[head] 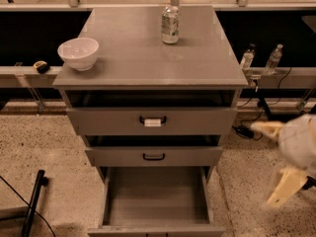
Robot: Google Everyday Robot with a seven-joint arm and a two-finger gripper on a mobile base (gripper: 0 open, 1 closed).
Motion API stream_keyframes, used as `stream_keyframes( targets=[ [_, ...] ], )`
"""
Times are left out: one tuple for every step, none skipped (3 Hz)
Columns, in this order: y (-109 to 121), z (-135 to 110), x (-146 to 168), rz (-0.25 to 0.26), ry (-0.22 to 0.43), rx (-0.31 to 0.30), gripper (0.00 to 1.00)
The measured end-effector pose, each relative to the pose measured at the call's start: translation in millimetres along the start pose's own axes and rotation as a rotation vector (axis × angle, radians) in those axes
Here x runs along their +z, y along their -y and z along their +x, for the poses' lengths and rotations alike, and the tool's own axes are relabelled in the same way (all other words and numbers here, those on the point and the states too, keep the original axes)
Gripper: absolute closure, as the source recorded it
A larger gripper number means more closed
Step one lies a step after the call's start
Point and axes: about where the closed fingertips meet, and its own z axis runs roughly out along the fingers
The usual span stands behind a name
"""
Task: Close bottom drawer
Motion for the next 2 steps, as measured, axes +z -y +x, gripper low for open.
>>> stream_keyframes(
  targets=[
    [-28.6, 12.3, 73.7, -0.015, 0.096, -0.059, 0.00],
    [-23.4, 14.0, 80.5, 0.017, 0.093, -0.093, 0.00]
  ],
)
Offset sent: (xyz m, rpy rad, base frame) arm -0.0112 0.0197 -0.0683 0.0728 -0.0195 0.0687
